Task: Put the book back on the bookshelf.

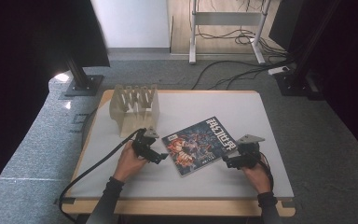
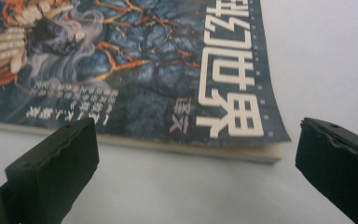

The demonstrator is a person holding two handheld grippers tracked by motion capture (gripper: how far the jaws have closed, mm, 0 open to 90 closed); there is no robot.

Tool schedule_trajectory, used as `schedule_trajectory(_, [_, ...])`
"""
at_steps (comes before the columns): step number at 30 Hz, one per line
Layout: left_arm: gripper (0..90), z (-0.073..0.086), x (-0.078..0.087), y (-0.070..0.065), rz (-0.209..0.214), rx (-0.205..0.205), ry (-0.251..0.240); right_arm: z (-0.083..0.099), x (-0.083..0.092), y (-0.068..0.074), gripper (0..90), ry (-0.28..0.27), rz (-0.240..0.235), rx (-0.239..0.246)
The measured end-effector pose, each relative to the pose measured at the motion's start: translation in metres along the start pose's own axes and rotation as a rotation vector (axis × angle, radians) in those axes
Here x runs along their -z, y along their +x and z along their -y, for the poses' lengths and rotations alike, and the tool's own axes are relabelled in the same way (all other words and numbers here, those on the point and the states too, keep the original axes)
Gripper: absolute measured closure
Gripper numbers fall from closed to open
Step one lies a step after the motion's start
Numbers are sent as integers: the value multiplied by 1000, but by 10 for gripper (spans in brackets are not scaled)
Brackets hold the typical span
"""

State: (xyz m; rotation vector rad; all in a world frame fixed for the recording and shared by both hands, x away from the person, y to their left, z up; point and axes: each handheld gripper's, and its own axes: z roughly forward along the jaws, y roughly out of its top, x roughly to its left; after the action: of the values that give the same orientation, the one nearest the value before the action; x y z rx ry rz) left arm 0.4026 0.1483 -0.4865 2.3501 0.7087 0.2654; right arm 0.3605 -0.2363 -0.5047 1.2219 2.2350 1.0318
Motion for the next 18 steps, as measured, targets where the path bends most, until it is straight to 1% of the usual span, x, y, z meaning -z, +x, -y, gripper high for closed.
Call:
schedule_trajectory(3, [0, -11, -5, 0, 12, -15, 0, -3, -2, -1, 0, -4, -7, -5])
schedule_trajectory(5, [0, -18, -10, 0, 12, -23, 0, -6, -6, -2, 0, -4, -7, -4])
schedule_trajectory(7, [0, -24, -16, -1, 13, -36, 8, -9, -9, -3, 0, -1, -10, -4])
schedule_trajectory(8, [0, -29, -21, 0, 15, -45, 15, -11, -13, -5, 0, 4, -8, 0])
schedule_trajectory(9, [0, -29, -21, 0, 15, -45, 15, -11, -13, -5, 0, 4, -8, 0])
schedule_trajectory(10, [0, -32, -24, 0, 15, -44, 14, -12, -17, -6, 0, 13, -8, 4])
schedule_trajectory(12, [0, -36, -30, 2, 19, -48, 15, -13, -19, -7, 0, 17, -7, 9])
schedule_trajectory(13, [0, -39, -37, 3, 28, -44, 12, -14, -22, -8, 0, 25, -6, 18])
schedule_trajectory(14, [0, -39, -37, 3, 28, -44, 12, -14, -22, -8, 0, 25, -6, 18])
schedule_trajectory(16, [0, -42, -47, 8, 30, -46, 22, -16, -28, -10, 0, 31, -8, 22])
schedule_trajectory(17, [0, -42, -47, 8, 30, -46, 22, -16, -28, -10, 0, 31, -8, 22])
schedule_trajectory(18, [0, -42, -51, 9, 31, -40, 22, -16, -30, -11, 0, 34, -9, 21])
